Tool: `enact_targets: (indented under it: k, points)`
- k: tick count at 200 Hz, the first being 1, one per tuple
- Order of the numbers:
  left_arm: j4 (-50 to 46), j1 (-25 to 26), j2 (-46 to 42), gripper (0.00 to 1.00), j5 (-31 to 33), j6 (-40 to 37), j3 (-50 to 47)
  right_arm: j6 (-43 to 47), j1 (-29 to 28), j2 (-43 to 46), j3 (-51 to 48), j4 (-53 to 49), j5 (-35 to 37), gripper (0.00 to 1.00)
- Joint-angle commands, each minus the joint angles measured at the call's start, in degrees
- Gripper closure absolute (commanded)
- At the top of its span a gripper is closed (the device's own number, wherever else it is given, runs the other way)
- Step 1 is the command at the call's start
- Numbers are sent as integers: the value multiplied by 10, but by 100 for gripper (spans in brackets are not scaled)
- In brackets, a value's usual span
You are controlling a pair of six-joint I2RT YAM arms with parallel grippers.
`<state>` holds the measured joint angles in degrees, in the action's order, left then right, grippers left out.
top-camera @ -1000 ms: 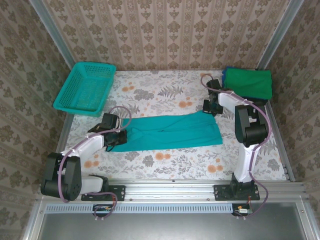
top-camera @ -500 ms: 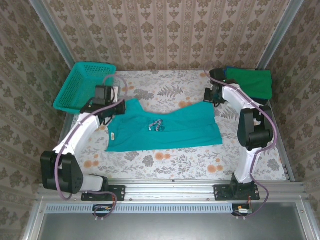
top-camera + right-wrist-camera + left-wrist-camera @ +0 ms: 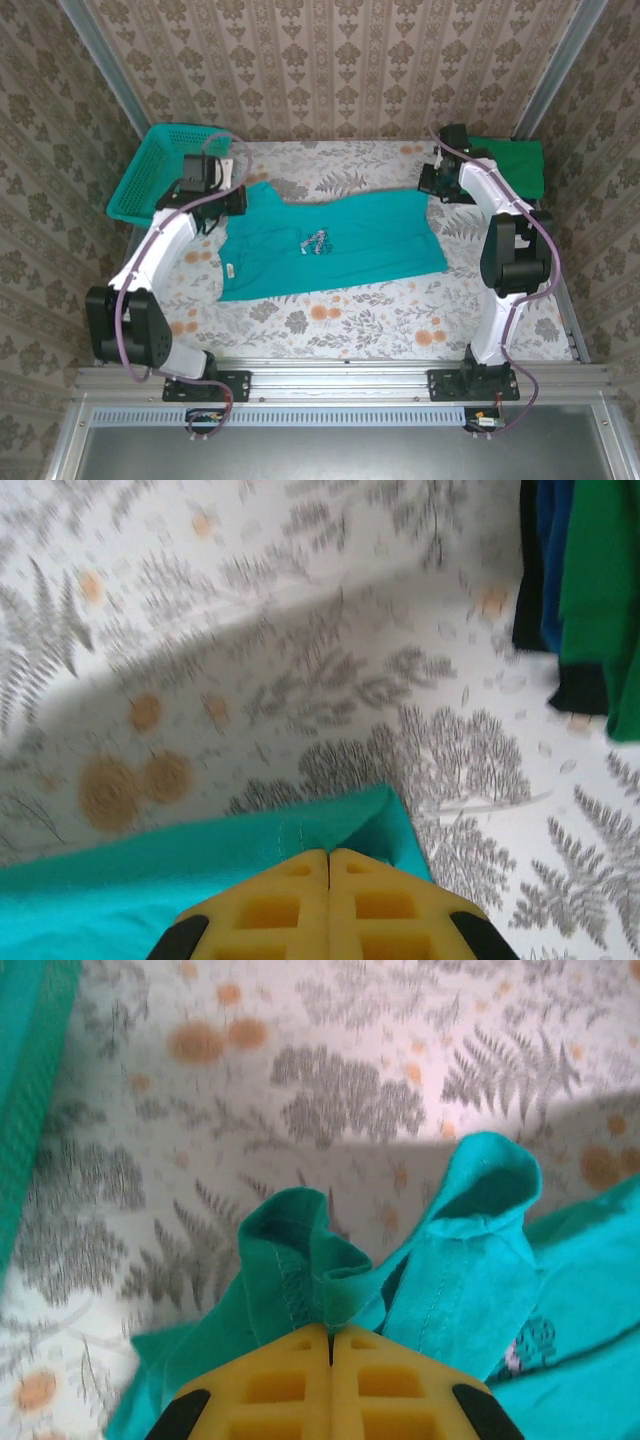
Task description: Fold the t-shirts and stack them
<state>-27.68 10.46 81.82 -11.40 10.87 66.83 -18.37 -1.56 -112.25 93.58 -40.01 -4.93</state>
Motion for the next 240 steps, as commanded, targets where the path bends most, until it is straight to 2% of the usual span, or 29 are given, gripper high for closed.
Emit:
enact_targets:
  k: [1,19,29,39,49,56,75,90,105,139,204,240]
  points:
    - [20,-1,-32,100,-7,4,-41,-3,6,-12,4,-17,-15,100]
    - [16,-2,-4,100,-9,1,-28,-7,6,-57,54,-24,-21,100]
    - [10,-2,19,100,-11,-4,-13,-7,4,-73,76,-22,-26,81]
    - [7,-2,38,100,-7,-6,2,-8,1,-79,89,-29,-20,74]
    - [0,-3,56,100,-6,-11,16,-7,-4,-68,79,-34,-1,58]
    - [-3,-3,67,100,-2,-13,24,-6,-9,-55,63,-34,21,55]
    - [-8,-5,88,100,2,-18,40,-13,-24,6,-30,5,57,53]
    - [-10,-6,99,100,1,-19,49,-14,-31,39,-107,55,40,53]
    - [-9,-6,104,100,-1,-18,50,-13,-32,30,-133,73,33,55]
    - [-8,-8,100,100,0,-19,43,-11,-31,-41,-77,49,38,58]
    - [-3,-8,99,100,-2,-17,34,-2,-26,-106,18,22,52,61]
    - [-3,-9,97,100,-2,-18,31,-5,-26,-122,30,21,47,62]
